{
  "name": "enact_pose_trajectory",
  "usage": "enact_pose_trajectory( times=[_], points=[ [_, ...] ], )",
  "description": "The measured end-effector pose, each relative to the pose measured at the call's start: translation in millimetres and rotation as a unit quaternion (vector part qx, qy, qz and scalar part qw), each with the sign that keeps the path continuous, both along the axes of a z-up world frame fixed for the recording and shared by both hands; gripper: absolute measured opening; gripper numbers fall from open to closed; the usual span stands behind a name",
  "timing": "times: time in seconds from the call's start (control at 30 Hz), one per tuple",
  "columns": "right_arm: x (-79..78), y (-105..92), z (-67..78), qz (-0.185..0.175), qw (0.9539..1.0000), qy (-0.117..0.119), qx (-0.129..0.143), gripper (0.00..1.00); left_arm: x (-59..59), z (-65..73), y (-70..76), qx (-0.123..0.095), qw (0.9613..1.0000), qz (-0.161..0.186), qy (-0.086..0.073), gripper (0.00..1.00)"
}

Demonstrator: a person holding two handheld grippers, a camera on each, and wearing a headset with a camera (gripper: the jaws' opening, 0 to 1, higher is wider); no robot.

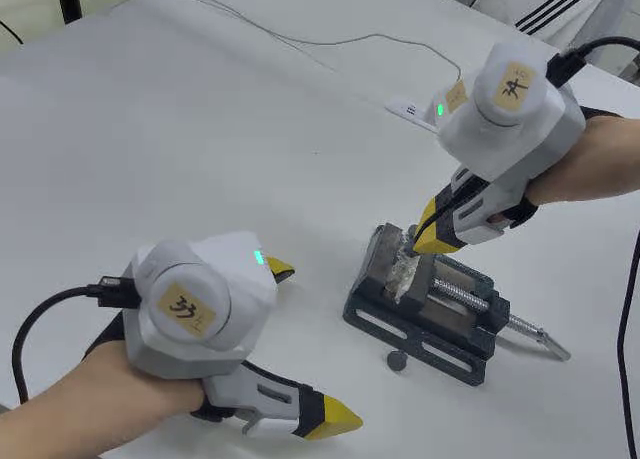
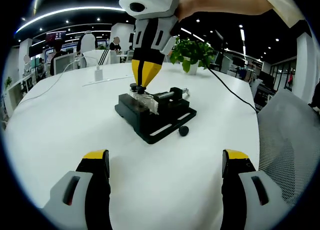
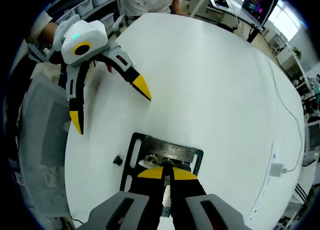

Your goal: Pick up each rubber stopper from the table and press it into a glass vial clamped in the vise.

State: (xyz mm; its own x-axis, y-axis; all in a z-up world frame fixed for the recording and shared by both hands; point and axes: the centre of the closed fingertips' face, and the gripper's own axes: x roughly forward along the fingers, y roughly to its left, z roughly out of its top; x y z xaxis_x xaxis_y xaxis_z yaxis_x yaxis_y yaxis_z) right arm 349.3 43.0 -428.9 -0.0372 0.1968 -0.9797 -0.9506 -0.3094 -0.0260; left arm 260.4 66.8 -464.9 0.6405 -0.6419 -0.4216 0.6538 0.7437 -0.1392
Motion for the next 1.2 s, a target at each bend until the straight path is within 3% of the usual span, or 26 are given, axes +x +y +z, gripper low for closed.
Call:
enact_pose_trajectory(
  times=[0.17, 0.27, 0.33, 0.7, 1.07, 1.2],
  points=[
    [0.6, 0.3, -0.8, -0.008, 1.0, 0.004, -0.003, 0.0, 3.1, 0.1, 0.3, -0.002, 1.0, 0.001, 0.0, 0.93],
    [2.3, 0.3, -2.6, 0.012, 0.9997, -0.002, -0.021, 0.0, 4.0, 0.8, 1.4, -0.003, 1.0, 0.004, -0.001, 0.93],
    [2.8, 1.1, -3.9, 0.006, 0.9994, 0.004, -0.033, 0.0, 4.2, 0.2, 2.6, -0.003, 1.0, 0.005, 0.0, 0.93],
    [5.8, 1.3, -5.4, 0.0, 0.9994, 0.02, -0.03, 0.0, 5.1, -5.9, 2.8, -0.003, 0.9999, 0.009, 0.005, 0.93],
    [6.5, 2.3, -7.0, -0.004, 0.9987, 0.013, -0.05, 0.0, 4.6, -7.6, -0.3, -0.002, 0.9999, 0.006, 0.009, 0.92],
    [5.4, 1.1, -6.1, 0.009, 0.9989, 0.008, -0.045, 0.0, 5.3, -3.8, 0.1, -0.002, 1.0, 0.007, 0.006, 0.92]
  ],
)
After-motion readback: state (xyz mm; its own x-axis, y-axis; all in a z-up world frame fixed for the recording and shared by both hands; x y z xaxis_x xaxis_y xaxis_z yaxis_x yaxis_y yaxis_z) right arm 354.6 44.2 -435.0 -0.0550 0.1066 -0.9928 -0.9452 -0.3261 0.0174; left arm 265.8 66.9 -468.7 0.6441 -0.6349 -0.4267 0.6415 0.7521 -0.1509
